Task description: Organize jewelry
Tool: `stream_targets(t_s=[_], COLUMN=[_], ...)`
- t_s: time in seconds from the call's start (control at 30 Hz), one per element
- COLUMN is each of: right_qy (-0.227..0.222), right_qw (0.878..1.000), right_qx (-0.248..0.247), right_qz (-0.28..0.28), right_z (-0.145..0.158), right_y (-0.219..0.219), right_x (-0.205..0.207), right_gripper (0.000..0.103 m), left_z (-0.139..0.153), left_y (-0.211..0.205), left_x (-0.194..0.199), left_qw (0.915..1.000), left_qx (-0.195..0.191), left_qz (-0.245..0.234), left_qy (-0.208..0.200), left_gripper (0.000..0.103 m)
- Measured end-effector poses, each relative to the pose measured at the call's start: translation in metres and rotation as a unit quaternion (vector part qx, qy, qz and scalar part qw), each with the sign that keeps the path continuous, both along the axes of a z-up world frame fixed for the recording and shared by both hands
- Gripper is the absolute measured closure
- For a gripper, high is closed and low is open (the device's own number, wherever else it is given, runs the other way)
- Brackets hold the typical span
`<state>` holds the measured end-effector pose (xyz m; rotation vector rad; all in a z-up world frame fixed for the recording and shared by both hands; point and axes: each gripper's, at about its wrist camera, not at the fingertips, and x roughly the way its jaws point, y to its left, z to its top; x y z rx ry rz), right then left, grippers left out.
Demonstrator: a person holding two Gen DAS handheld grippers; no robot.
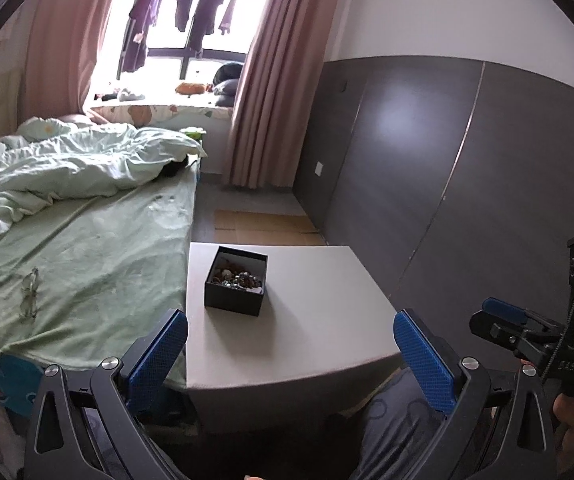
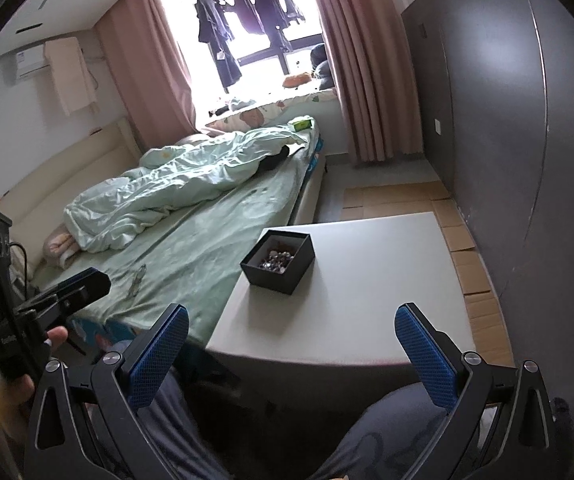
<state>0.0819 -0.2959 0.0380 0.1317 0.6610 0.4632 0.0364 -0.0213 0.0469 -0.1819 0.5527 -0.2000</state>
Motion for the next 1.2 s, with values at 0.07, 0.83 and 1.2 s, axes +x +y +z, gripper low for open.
stream_targets(t_s=[0.07,0.83,1.2], right_qy=[-0.002,-0.023,-0.018], right_qw=[1.000,1.000,1.000], right_qx=[-0.001,-0.015,-0.017], right_qz=[0.001,0.014,0.004], right_z=[0.000,-0.001,-0.005], right_y=[-0.002,0.003,0.000], right_x=[-0.008,-0.067,-0.073], right_gripper=[0.000,0.000,0.000], left_z=[0.001,0.001,-0.003], left_y=[-0.002,-0.005,-0.010], left_x=[-0.012,-0.069,-0.069], left_qw=[1.0000,0.9972,0.9968], left_qx=[0.002,0.053,0.063], left_qz=[-0.001,0.025,0.024], left_qy=[-0.008,-0.046,-0.043], left_gripper=[0.000,0.000,0.000])
